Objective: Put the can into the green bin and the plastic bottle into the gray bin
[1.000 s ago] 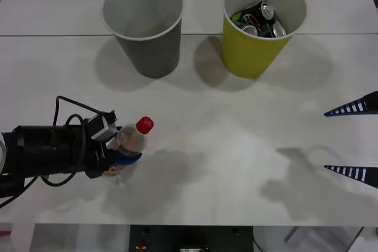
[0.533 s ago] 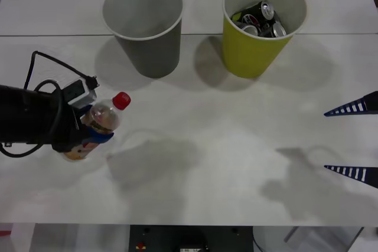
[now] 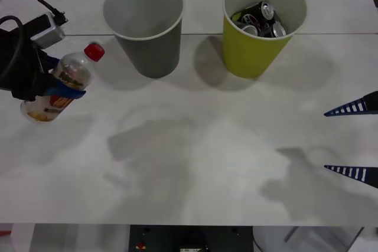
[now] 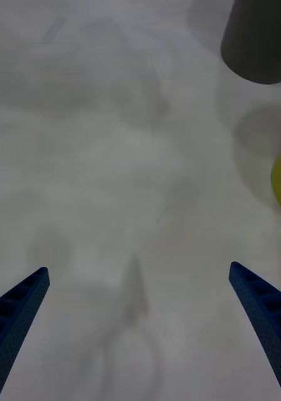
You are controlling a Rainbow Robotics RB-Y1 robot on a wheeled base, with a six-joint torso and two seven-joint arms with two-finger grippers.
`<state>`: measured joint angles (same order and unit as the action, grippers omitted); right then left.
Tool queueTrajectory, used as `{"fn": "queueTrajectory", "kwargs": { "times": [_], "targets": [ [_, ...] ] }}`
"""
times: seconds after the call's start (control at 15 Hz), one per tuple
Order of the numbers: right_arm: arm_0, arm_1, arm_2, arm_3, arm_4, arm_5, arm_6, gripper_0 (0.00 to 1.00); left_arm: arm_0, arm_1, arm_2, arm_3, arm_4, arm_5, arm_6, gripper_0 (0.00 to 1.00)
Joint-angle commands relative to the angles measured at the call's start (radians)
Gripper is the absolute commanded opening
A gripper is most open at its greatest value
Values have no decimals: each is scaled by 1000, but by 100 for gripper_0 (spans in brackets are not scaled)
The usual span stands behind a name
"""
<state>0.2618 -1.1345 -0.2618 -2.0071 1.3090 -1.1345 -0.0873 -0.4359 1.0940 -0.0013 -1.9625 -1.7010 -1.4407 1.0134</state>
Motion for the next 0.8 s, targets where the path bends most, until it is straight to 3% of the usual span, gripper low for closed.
{"fn": "queueTrajectory", "kwargs": {
  "times": [0.07, 0.4, 0.6, 0.8],
  "targets": [
    [0, 0, 0, 0, 0, 0, 0, 100, -193, 79, -149, 85, 44, 0, 4, 0],
    [0, 0, 0, 0, 0, 0, 0, 100, -540, 83, -361, 249, 81, -66, 10, 0],
    [0, 0, 0, 0, 0, 0, 0, 100, -768, 24, -502, 422, 103, -103, 4, 0],
    [0, 0, 0, 0, 0, 0, 0, 100, -920, -66, -568, 617, 123, -104, -9, 0]
  ]
}}
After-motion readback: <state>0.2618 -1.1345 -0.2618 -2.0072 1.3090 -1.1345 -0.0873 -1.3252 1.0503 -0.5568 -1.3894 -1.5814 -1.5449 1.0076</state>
